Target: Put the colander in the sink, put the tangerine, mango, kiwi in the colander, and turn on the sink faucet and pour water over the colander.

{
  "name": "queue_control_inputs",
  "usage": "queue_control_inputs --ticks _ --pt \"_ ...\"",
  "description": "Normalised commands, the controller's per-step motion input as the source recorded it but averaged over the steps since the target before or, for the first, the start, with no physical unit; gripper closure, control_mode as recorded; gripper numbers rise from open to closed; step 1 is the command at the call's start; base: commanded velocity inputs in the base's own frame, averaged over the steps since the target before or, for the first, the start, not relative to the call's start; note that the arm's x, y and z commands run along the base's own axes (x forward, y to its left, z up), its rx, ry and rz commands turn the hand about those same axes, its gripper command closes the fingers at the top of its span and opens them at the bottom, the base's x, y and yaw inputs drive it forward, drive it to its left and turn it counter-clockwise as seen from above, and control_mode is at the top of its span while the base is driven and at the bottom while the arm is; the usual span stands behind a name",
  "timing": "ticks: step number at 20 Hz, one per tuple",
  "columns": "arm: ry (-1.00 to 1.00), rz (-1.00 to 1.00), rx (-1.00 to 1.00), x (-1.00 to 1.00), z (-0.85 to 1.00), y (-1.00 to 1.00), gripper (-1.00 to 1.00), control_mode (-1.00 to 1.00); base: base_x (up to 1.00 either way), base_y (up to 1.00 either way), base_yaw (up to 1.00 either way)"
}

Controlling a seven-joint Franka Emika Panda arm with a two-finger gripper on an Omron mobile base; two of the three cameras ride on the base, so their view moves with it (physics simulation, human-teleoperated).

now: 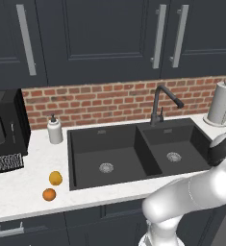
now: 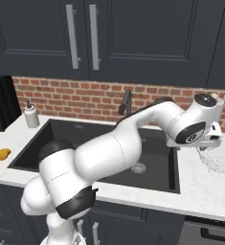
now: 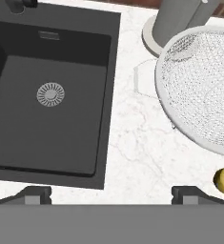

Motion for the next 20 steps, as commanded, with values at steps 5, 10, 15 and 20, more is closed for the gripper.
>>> queue_control_inputs --ticks 5,10,15,20 --pt "0.00 0.00 -0.10 0.22 -0.35 -0.34 -1.00 -1.00 0.00 0.00 0.00" --pt "0.00 0.00 -0.07 0.17 -0.23 -0.38 -1.00 -1.00 0.00 0.00 0.00" --pt "0.00 0.00 -0.04 0.19 -0.24 -0.28 -1.00 -1.00 0.00 0.00 0.00" --pt "0.00 0.00 -0.01 0.23 -0.20 -0.16 -1.00 -1.00 0.00 0.00 0.00"
